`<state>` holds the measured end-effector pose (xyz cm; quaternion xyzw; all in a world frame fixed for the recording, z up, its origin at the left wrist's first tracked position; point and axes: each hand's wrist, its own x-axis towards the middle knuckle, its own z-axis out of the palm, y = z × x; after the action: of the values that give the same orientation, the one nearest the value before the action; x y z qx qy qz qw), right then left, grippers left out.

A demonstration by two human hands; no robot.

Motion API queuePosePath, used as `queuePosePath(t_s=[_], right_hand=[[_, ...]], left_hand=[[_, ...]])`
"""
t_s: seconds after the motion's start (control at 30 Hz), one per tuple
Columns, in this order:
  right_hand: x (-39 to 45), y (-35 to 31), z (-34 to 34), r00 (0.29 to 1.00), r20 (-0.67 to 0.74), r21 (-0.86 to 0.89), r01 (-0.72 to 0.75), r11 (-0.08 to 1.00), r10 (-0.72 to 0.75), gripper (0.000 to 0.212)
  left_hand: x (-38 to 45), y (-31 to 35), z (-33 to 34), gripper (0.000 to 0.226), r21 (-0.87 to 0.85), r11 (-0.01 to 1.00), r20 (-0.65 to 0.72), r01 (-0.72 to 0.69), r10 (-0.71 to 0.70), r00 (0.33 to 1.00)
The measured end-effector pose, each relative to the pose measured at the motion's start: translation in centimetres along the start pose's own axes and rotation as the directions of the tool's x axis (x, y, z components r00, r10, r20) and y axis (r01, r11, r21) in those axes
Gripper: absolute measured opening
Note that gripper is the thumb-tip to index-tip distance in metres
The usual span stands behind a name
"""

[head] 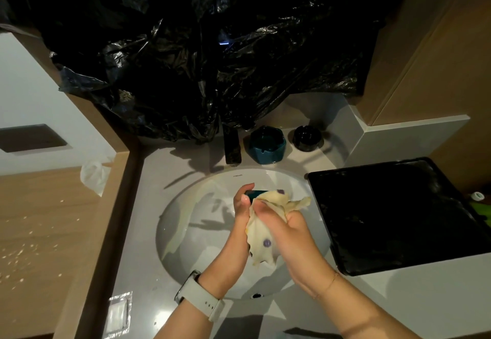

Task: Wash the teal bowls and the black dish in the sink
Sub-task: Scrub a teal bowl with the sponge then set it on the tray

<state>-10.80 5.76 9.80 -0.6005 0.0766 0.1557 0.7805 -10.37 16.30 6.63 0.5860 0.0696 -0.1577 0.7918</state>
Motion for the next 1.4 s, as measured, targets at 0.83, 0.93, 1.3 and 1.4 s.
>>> queuePosePath(t_s=[0.83, 0.93, 1.3, 1.4], right_hand=[[-1.1, 0.4, 1.9, 0.997, 0.01, -0.082, 0.073, 0.994, -0.072, 0.003], [-0.9, 0.2, 2.0, 1.0, 0.004, -0.066, -0.014, 0.998, 0.014, 0.011], [-1.9, -0.7, 1.6, 0.994, 0.048, -0.101, 0.1, 0.99, -0.095, 0.022], [-2.8, 1.1, 1.6, 0.987, 0.022, -0.269, 0.16, 0.95, -0.16, 0.028]], left_hand=[[-1.9, 3.2, -1.5, 0.067, -0.33, 0.904, 0.013, 0.273, -0.285, 0.958], [-1.5, 2.2, -1.3, 0.053, -0.197, 0.969, -0.135, 0.15, -0.179, 0.975], [-3.6, 3.3, -0.6, 0.061, -0.419, 0.88, -0.006, 0.223, -0.248, 0.969], [-3.7, 2.8, -0.4, 0.059, -0.41, 0.898, -0.034, 0.162, -0.192, 0.981]])
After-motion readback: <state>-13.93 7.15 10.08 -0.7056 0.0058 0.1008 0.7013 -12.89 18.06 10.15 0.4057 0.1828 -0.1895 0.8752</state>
